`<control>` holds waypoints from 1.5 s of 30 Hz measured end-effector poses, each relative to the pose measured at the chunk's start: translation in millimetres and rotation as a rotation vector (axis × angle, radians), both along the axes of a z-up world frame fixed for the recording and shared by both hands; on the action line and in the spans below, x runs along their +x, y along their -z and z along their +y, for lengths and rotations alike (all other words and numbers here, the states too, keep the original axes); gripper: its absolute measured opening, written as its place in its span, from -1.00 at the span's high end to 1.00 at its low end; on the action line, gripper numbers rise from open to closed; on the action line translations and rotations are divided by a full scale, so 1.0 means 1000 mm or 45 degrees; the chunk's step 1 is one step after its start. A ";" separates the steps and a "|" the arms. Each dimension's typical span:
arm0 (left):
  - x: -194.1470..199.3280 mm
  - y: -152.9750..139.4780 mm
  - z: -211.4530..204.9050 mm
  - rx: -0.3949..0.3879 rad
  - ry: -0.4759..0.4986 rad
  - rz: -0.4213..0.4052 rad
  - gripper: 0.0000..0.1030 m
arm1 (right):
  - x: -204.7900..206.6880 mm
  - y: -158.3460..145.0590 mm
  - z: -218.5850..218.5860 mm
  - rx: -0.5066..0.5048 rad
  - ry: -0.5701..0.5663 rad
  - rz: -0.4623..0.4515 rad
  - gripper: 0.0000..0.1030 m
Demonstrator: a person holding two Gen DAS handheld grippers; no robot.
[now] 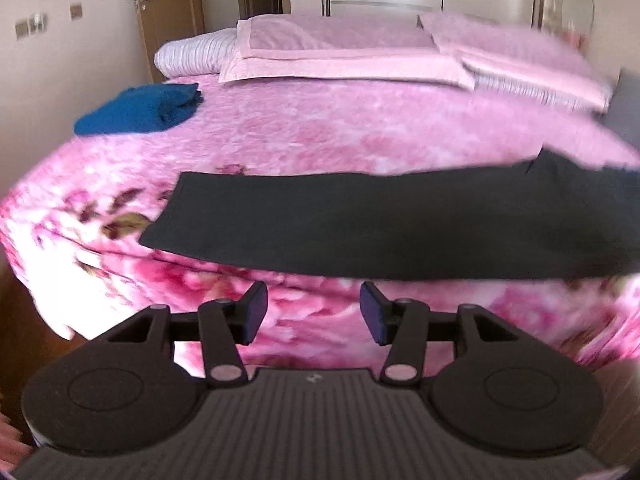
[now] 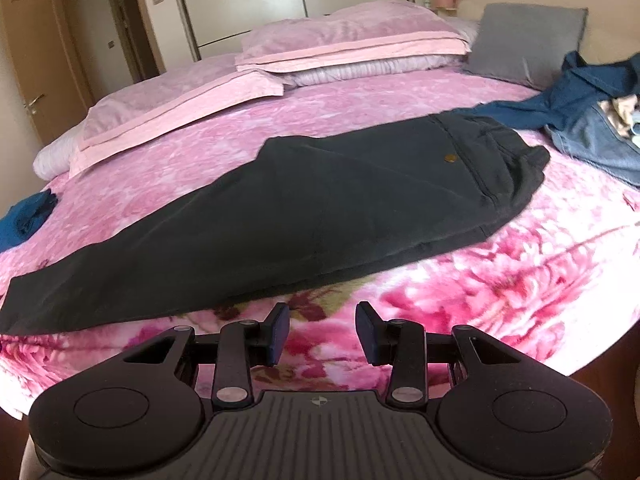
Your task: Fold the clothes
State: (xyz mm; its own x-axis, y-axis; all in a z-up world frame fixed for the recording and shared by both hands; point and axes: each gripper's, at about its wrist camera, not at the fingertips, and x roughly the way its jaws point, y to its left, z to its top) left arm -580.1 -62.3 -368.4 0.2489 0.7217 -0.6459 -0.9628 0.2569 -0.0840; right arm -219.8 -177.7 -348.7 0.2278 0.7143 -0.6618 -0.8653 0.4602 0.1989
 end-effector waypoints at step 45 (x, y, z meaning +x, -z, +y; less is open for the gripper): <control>-0.161 0.078 0.131 -0.133 -0.501 -0.817 0.86 | 0.049 0.039 0.071 -0.031 0.046 0.146 0.20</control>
State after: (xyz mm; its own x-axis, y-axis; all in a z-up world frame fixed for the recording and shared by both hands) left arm -740.7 68.3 -446.5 0.3356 0.7781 -0.5310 -0.7360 -0.1352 -0.6633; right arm -170.6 -106.6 -387.2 0.1749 0.6902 -0.7021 -0.8204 0.4965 0.2837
